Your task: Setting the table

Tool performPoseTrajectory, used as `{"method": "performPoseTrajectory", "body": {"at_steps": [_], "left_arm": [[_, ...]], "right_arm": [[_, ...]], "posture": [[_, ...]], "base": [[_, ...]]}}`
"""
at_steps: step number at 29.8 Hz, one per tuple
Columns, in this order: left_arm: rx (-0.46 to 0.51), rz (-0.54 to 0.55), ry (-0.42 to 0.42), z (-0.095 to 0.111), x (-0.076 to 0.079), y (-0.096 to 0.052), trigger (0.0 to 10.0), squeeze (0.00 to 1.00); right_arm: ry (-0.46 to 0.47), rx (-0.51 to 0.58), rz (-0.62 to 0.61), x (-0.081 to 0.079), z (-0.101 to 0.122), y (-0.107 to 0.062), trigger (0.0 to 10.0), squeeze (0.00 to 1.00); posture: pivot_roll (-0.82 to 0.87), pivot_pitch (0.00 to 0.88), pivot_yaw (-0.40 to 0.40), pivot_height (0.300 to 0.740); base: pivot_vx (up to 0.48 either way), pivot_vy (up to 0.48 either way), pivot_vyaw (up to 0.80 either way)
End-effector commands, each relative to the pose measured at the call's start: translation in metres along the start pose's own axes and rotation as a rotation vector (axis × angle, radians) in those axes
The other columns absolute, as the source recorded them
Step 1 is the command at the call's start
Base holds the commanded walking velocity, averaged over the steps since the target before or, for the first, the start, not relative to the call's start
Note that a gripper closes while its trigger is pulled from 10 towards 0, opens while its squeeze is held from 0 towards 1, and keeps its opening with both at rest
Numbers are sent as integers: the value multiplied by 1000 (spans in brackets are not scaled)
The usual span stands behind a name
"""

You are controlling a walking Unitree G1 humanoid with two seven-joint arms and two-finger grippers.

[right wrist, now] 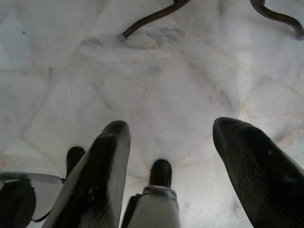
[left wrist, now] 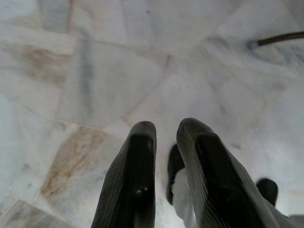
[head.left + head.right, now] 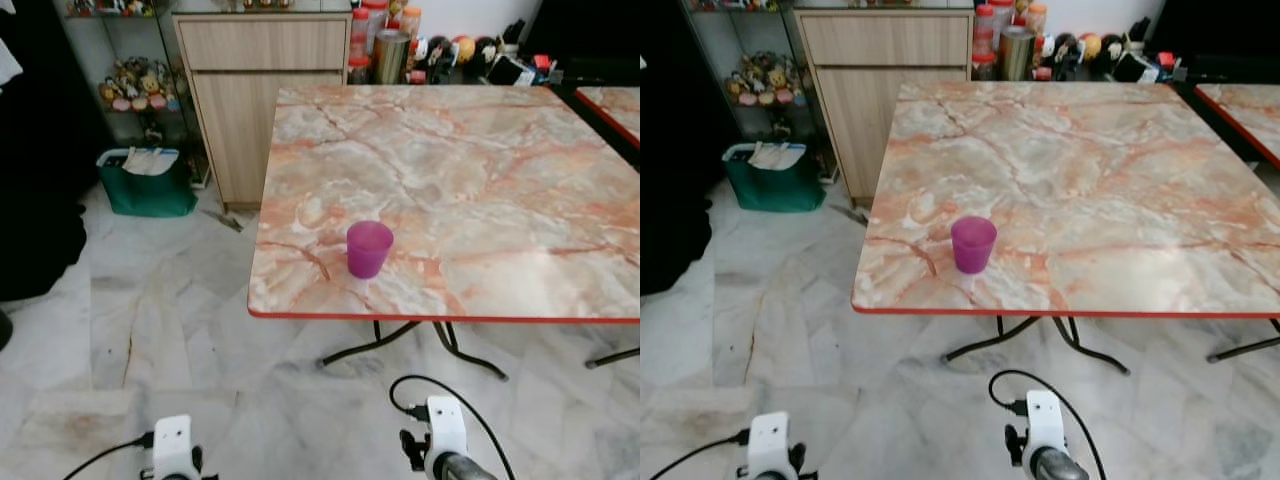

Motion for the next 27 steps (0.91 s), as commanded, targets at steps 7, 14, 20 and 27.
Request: {"method": "performPoseTrajectory", "body": {"at_steps": [7,14,20,27], "left_arm": [[262,195,-130,53,-43,3,10000,0],[607,257,-124,144,-68,-4,10000,0],[800,195,-108,201,-54,-13,10000,0],[973,62,-74,249,-9,-31,10000,0]], "right_arm": [[-3,-8,4,-2,-1,0,10000,0],[-12,-6,7,-2,1,1,10000,0],[-5,0,7,-3,3,1,10000,0],[11,7,4,-1,2,0,10000,0]], "posture": [[170,70,-31,740],[171,68,-33,740],[165,63,-29,740],[158,65,-28,740]], "base": [[0,0,0],[0,0,0],[0,0,0],[0,-53,0]]}}
Point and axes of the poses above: a point about 5 cm out from each wrist's last joint towards the gripper, its own y axis pointing out of the wrist towards the gripper, its own z axis along the axis of the wrist's last joint, x = y × z, the point moved 2 cm from there along y, pointing out of the wrist towards the gripper, and after that the axes turned 8 degrees about y, right-handed, at the moved point
